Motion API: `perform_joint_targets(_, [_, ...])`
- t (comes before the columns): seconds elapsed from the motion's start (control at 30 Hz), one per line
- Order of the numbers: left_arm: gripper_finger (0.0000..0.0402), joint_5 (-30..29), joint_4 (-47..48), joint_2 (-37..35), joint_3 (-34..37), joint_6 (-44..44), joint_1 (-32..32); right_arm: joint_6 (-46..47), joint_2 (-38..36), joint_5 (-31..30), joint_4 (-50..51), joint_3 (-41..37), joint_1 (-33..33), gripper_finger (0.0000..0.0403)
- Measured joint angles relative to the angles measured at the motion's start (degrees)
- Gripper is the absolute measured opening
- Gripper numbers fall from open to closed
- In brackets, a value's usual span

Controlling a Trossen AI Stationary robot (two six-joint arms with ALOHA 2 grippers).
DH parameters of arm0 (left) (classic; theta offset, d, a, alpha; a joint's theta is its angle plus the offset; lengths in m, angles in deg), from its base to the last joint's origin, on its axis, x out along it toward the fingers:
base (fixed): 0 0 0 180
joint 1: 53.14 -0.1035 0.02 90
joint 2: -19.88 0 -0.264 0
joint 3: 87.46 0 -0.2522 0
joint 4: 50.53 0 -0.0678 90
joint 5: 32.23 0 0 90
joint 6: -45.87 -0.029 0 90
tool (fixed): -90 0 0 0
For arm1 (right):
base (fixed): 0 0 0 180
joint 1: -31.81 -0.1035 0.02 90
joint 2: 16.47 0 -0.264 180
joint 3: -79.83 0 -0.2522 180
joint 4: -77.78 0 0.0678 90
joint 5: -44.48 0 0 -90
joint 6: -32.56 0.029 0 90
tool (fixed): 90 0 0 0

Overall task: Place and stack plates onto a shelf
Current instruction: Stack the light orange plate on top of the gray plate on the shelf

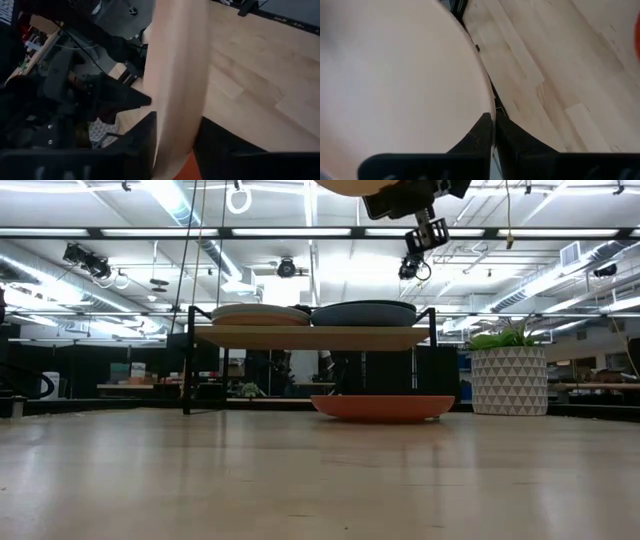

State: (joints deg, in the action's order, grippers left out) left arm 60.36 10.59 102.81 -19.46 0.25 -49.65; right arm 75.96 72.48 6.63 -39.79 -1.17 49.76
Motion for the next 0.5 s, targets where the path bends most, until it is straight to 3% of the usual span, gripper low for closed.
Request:
perform_joint_targets(0.2, [0.0071,1.07,0.14,-0.02,0.06,0.10,0.12,-1.07,-0.02,0.16,-0.89,0.00,-0.71,0.0046])
perform_joint_targets(0.5, [0.0072,2.69,-0.57,-0.04,0.09,1.46,1.51,2.70,-0.07,3.03,-8.39,-0.02,1.65,0.0104])
